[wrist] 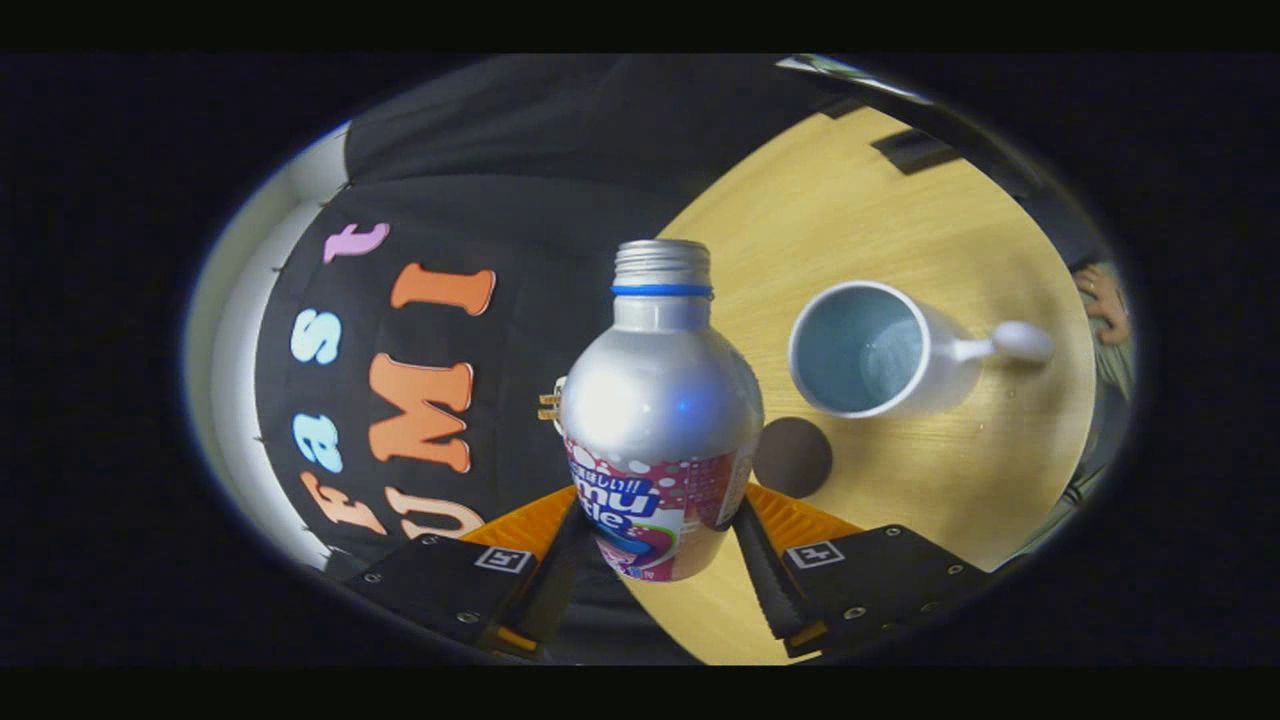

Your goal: Take the bottle from table, then pour the juice into the cup, finally place the bottle on the coaster

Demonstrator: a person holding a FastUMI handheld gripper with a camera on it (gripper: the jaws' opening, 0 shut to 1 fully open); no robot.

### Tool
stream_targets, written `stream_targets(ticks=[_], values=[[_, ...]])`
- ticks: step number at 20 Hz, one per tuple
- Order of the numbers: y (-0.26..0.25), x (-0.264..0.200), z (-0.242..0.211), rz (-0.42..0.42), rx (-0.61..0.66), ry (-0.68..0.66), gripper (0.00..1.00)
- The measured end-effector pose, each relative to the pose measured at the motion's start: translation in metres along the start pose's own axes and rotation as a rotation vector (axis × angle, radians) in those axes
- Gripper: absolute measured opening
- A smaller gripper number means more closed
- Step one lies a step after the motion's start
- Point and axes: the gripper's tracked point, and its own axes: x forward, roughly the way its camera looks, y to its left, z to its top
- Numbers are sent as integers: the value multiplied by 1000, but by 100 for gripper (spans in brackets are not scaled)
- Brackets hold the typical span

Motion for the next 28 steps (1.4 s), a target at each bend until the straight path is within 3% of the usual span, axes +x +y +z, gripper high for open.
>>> stream_targets(ticks=[7,18,22,28], values=[[15,-3,9,-21,-493,-128,77],[18,23,14,-113,-1111,-301,77],[6,45,8,-150,-1221,-285,78],[-17,78,-6,-177,-1262,-227,79]])
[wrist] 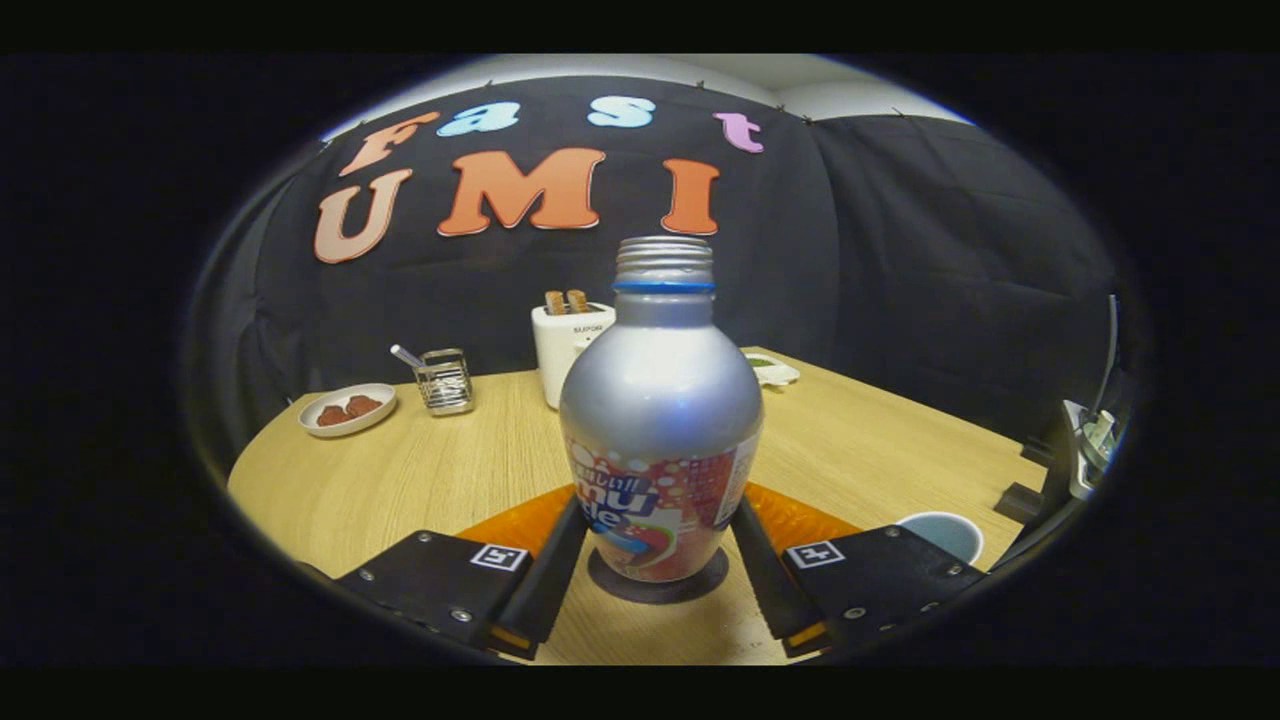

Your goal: Take the bottle from table, then pour the juice into the cup, finally place the bottle on the coaster

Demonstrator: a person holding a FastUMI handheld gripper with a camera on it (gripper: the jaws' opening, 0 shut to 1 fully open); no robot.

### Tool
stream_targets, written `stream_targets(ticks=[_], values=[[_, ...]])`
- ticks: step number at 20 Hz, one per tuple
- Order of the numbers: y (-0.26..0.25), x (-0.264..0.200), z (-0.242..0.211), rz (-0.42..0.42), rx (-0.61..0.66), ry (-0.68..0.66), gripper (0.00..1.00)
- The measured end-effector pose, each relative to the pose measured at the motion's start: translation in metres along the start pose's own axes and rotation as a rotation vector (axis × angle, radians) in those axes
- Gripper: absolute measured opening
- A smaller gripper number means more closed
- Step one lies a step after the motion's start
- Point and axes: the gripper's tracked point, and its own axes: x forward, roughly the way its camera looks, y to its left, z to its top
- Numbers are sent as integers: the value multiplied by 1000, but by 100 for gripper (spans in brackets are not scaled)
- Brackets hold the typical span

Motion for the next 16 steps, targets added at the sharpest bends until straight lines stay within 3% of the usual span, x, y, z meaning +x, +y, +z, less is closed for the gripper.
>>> stream_targets(ticks=[7,15,16], values=[[8,12,-27,-1,-29,55,79],[4,7,-25,-6,6,44,82],[2,5,-25,-9,2,44,86]])
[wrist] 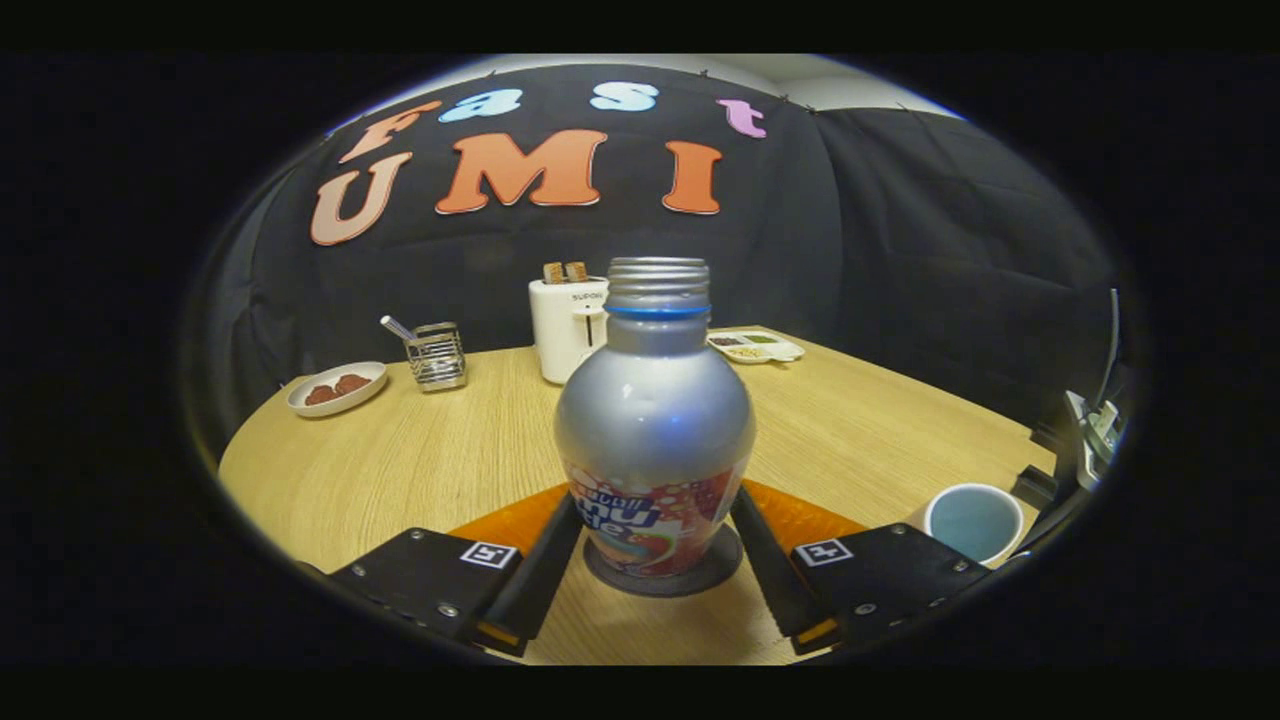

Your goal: Take the bottle from table, then pour the juice into the cup, finally place the bottle on the coaster

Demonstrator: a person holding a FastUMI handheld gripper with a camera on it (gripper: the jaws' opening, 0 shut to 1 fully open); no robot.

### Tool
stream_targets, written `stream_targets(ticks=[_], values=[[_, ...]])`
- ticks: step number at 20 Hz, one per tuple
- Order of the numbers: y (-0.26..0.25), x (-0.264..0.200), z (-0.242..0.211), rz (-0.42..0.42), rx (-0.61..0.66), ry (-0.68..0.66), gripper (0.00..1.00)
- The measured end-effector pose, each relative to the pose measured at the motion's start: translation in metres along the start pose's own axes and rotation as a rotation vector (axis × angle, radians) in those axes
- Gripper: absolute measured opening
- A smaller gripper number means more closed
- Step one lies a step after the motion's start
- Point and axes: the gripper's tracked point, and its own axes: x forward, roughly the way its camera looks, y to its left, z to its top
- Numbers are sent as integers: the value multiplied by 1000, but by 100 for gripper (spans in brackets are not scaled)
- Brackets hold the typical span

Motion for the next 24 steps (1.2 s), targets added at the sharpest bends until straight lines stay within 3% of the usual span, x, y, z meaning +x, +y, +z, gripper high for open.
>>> stream_targets(ticks=[6,13,24], values=[[-4,-32,13,14,-15,-27,98],[23,-123,50,136,-11,-133,97],[101,-232,38,394,-50,-234,97]])
